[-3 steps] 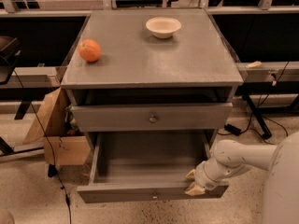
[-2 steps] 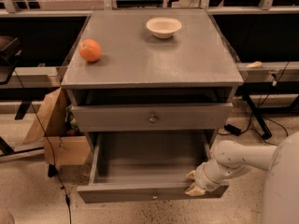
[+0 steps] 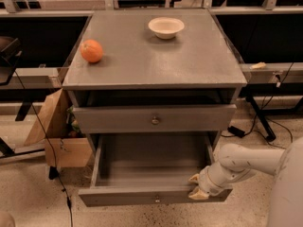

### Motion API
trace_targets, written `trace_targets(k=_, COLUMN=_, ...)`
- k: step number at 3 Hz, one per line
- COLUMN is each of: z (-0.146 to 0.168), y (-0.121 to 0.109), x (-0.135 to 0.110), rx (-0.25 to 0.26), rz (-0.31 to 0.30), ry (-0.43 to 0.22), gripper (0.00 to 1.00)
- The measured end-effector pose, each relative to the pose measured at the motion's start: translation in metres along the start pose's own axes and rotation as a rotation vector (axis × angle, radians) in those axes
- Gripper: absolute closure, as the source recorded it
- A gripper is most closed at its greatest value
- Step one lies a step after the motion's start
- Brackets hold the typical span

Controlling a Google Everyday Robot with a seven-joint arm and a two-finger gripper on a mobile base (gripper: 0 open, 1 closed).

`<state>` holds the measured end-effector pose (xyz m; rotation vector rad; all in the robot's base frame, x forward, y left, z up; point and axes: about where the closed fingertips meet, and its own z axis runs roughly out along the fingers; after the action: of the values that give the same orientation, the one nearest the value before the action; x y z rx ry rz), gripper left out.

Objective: Open middle drawer

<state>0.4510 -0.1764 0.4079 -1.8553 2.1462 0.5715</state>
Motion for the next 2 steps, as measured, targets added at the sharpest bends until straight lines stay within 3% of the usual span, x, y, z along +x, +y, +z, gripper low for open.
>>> trace_targets(k=2, z=-0.0015, y=-0.0045, x=-0.0015, rx=0.001, rz=-0.002, ry=0.000, gripper=0.50)
